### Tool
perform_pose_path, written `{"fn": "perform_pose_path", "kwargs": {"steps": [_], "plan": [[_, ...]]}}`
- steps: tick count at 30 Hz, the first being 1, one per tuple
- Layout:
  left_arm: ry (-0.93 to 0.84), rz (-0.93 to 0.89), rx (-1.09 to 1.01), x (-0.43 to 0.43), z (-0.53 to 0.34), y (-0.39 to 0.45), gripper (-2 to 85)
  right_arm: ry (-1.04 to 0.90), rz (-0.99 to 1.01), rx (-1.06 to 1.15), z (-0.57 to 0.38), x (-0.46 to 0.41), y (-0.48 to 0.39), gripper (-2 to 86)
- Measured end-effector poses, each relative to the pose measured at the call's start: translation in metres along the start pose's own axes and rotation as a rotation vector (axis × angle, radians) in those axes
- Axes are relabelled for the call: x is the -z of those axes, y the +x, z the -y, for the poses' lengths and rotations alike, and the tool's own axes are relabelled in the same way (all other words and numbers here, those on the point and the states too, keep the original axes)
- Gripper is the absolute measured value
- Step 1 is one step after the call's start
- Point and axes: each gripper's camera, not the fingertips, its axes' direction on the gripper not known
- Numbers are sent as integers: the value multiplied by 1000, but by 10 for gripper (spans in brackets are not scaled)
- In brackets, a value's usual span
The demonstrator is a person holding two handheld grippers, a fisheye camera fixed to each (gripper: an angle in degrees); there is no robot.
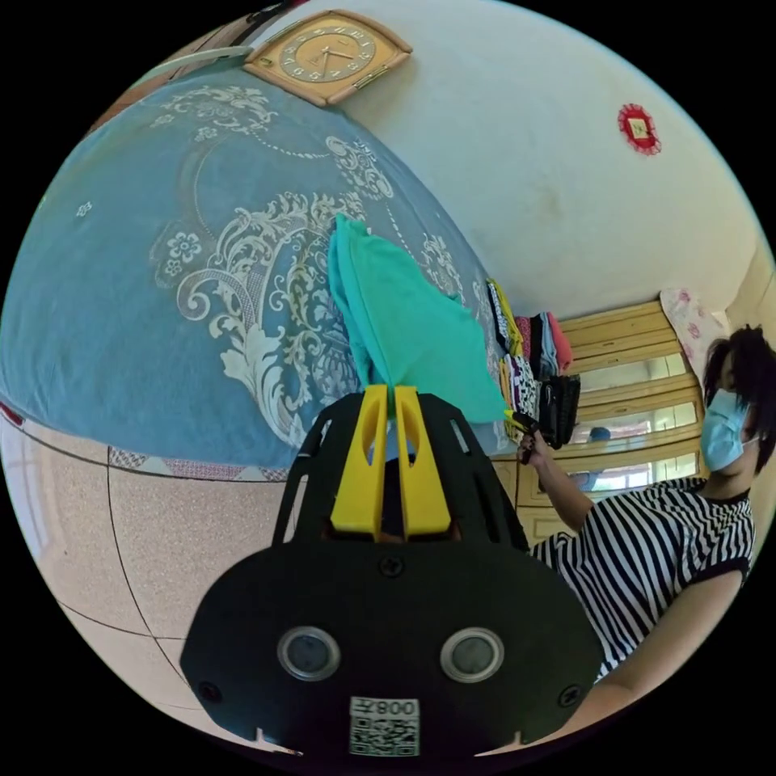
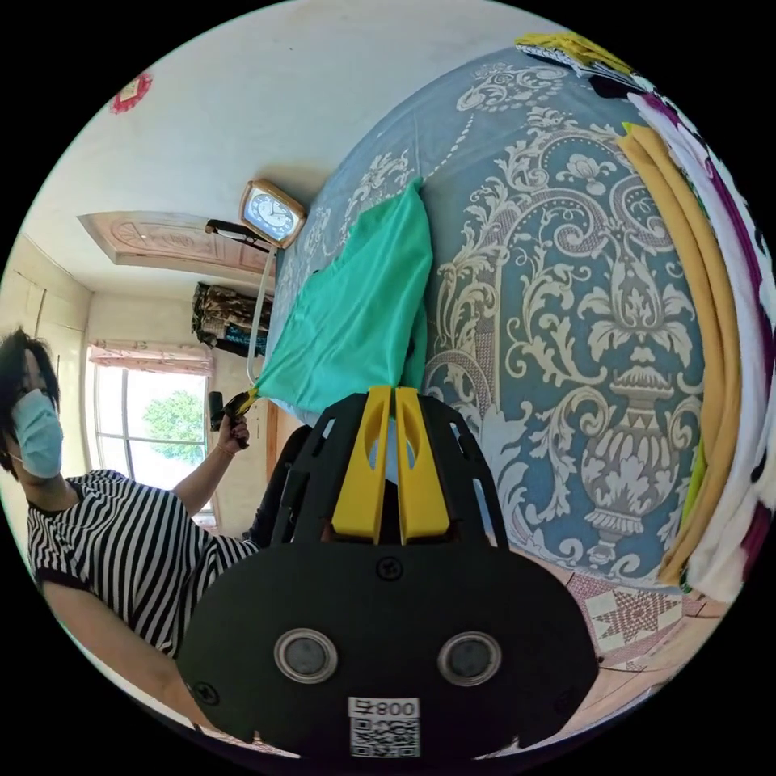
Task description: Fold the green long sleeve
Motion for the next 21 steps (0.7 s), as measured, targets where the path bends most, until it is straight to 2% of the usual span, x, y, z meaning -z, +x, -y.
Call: {"fn": "perform_pose_path", "kwargs": {"steps": [3, 6, 9, 12, 16, 21], "plan": [[-44, -39, 10, -21, -7, -8, 17, -71, -2, 2, 8, -4, 5, 8], [-122, 11, 111, -58, -22, -25, 18, -121, -9, -60, 4, -20, 24, 9], [-43, -16, 175, -74, -42, -25, 22, -53, 93, -115, -5, -17, 41, 12], [14, 35, 181, -81, -60, -10, 26, -15, 58, -142, -11, -4, 49, 19], [38, 46, 59, -111, -73, 36, 37, 67, 85, -145, -18, 11, 50, 43], [-103, 15, -203, -205, -66, 120, 62, -16, 64, -167, -11, -12, 50, 87]]}}
